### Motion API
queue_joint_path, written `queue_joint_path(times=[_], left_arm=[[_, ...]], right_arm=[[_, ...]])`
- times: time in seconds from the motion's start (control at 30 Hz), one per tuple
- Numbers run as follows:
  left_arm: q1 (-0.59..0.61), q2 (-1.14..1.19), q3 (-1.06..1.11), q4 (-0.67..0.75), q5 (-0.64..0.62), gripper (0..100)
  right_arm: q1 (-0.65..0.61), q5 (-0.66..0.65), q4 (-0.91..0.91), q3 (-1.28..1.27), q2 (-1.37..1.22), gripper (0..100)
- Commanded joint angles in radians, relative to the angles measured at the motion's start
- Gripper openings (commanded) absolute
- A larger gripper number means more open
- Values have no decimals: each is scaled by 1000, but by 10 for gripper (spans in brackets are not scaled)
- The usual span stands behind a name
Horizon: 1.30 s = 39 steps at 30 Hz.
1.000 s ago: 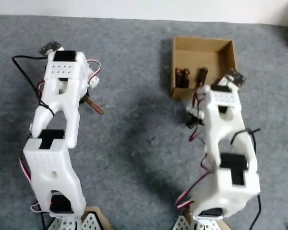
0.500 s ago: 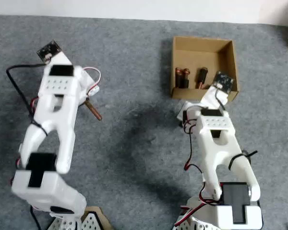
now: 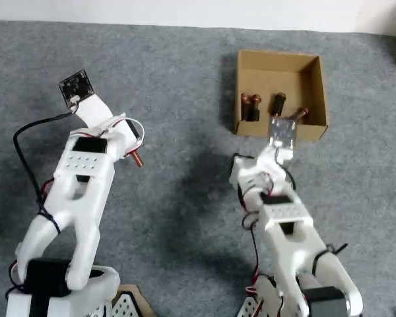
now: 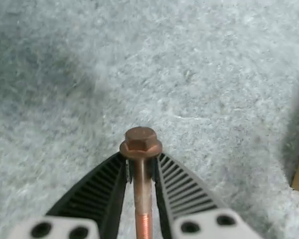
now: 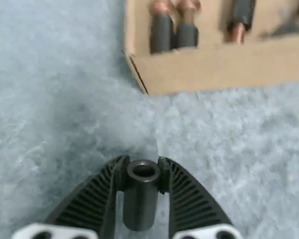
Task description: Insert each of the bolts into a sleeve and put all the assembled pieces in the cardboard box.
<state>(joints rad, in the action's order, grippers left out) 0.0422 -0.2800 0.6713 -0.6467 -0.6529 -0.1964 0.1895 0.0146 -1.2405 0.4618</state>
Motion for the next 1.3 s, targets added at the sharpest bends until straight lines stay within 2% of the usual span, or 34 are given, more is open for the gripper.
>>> queue_joint_path(times=[0.0, 0.13, 0.27, 0.37, 0.57, 0.87, 1.27], left_arm=[[-16, -59, -12, 35, 9, 5], [-44, -71, -13, 35, 20, 5], [-94, -117, -12, 40, 84, 5], [-127, -156, -19, 44, 92, 5], [-163, -203, 5, 181, 94, 5], [-242, -234, 15, 275, 84, 5], [-395, -412, 15, 285, 92, 5]], right_arm=[[-42, -80, -265, -97, 64, 5], [-77, -219, -475, -197, 62, 5], [-94, -351, -661, -278, 62, 5], [-104, -358, -762, -326, 62, 5], [-102, -353, -869, -344, 61, 5], [-145, -358, -1096, -452, 61, 5], [-177, -359, -1119, -463, 61, 5]])
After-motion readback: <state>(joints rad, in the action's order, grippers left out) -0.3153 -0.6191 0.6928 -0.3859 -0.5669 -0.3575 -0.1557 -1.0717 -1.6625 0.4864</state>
